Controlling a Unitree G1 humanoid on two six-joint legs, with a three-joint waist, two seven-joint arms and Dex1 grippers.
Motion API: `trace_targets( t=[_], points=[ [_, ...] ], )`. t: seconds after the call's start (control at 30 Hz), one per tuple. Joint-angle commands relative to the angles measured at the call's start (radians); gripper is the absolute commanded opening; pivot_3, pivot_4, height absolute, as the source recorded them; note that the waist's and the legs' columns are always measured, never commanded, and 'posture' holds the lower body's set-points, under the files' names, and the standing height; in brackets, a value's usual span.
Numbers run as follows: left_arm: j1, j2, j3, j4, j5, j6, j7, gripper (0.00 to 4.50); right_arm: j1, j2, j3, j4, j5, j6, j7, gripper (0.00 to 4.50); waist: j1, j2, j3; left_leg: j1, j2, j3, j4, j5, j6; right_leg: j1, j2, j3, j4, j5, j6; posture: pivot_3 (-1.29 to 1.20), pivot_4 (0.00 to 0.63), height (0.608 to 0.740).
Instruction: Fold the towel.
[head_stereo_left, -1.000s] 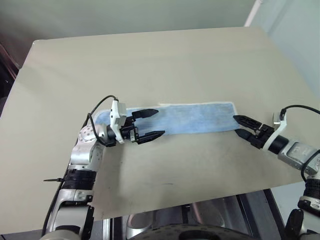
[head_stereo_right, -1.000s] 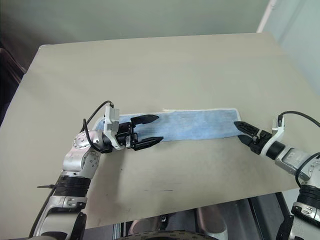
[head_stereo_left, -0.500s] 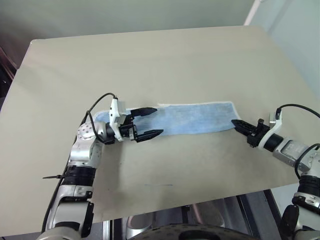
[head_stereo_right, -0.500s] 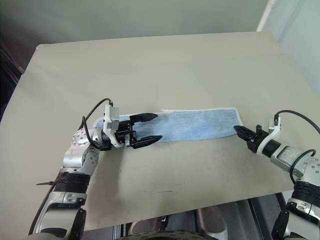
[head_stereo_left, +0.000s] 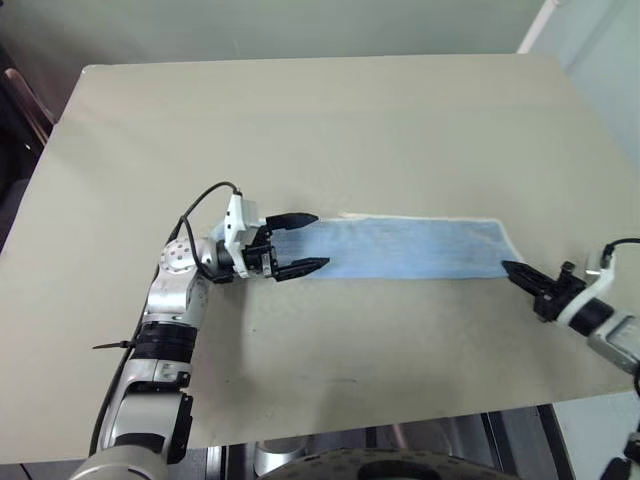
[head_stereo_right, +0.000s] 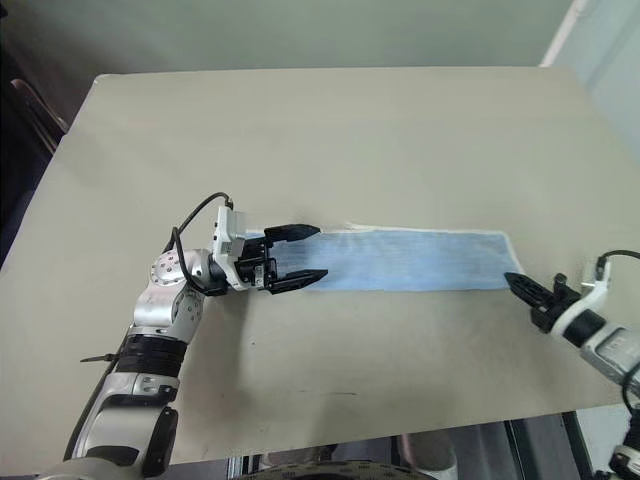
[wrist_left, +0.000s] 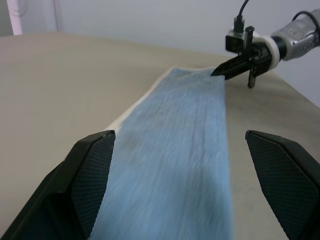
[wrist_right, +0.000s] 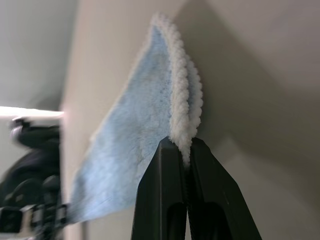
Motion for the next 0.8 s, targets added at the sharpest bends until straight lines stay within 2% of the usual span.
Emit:
trace_targets(
  t=[0.03,0.2,0.37,0.53,0.8],
  points=[
    [-0.019,-0.008,0.004,-0.003,-0.003,-0.019,-0.002,4.5,0.005,-0.054,-0.029,-0.039,0.017,0.004,0.049,0.03,-0.003,0.0,0.0,0.0,0.0,0.001,0.0,-0.001,0.0,0.0,0.0,0.0,0.0,-0.001,0.0,0.0,0.15,0.74],
    [-0.033,-0.011,0.004,0.005,-0.002,-0.026,-0.003,4.5,-0.005,-0.103,0.007,-0.158,-0.025,-0.011,0.103,0.03,-0.005,0.001,0.0,0.0,0.001,0.002,-0.001,-0.003,0.0,-0.001,0.0,-0.001,0.0,-0.003,0.0,0.0,0.15,0.74],
    [-0.043,-0.02,0.011,-0.002,-0.011,-0.017,0.015,4.5,-0.034,-0.117,0.074,-0.339,0.03,-0.01,0.13,0.03,-0.008,0.001,0.0,0.001,0.001,0.002,0.0,-0.003,0.001,-0.001,0.001,-0.002,0.002,-0.003,0.0,0.0,0.15,0.74],
    [-0.049,-0.029,-0.001,-0.032,-0.007,0.016,0.044,4.5,-0.11,-0.09,0.205,-0.475,0.098,-0.057,0.085,0.03,-0.01,0.001,0.0,0.002,0.001,0.002,0.002,-0.003,0.001,-0.001,0.001,-0.002,0.004,-0.003,0.0,0.0,0.15,0.74],
    [-0.034,-0.031,-0.022,-0.046,0.013,0.008,0.056,4.5,-0.216,-0.058,0.413,-0.521,0.102,-0.102,0.035,0.03,-0.013,0.001,0.0,0.002,0.001,0.002,0.003,-0.001,-0.001,-0.001,0.001,-0.002,0.007,-0.003,0.001,0.0,0.15,0.74]
  ],
)
